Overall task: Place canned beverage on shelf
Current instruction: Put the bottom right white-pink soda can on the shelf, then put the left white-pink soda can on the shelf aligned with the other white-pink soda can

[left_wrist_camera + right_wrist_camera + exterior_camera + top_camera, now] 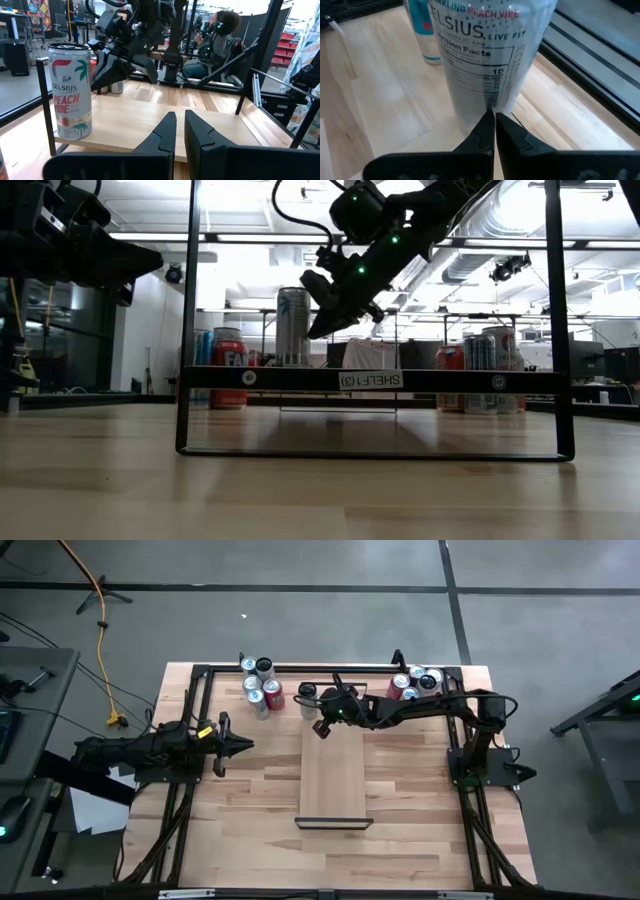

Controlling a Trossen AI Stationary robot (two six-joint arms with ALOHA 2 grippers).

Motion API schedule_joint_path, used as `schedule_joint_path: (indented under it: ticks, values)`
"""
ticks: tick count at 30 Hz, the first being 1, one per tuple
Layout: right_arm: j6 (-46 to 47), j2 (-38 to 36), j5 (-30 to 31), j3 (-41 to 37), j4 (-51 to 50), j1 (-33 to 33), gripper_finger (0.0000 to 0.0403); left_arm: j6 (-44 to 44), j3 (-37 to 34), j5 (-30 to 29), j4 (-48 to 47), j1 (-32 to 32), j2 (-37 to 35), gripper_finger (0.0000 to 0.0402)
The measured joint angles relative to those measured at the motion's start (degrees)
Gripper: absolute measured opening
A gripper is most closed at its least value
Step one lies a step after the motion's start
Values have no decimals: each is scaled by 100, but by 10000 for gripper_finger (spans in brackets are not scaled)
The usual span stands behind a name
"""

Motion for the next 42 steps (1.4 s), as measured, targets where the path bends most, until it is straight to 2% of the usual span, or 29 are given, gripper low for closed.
schedule_joint_path:
  ticks: [7,15,18,24,28,36,39,42]
  values:
    - [-65,-91,-42,0,-383,0,0,0,1,-1,0,0,0,0]
    - [-107,-585,-1025,0,-1000,23,0,168,1,-10,19,0,0,0]
    - [-126,-908,-1221,2,-1307,78,0,543,2,-46,108,0,-2,0]
    - [-250,-1823,-1245,2,-2182,141,0,601,2,-47,118,0,0,0]
    - [-125,-2531,-1140,2,-2712,112,0,591,2,-171,700,-2,0,0]
    - [498,-3688,-933,0,-3781,-7,0,-479,2,-261,2032,-1,0,0]
    - [822,-4042,-834,-2,-4063,-3,0,-800,2,-308,2244,0,0,0]
    - [1090,-4321,-707,-4,-4442,66,0,-1110,58,-630,2232,0,0,0]
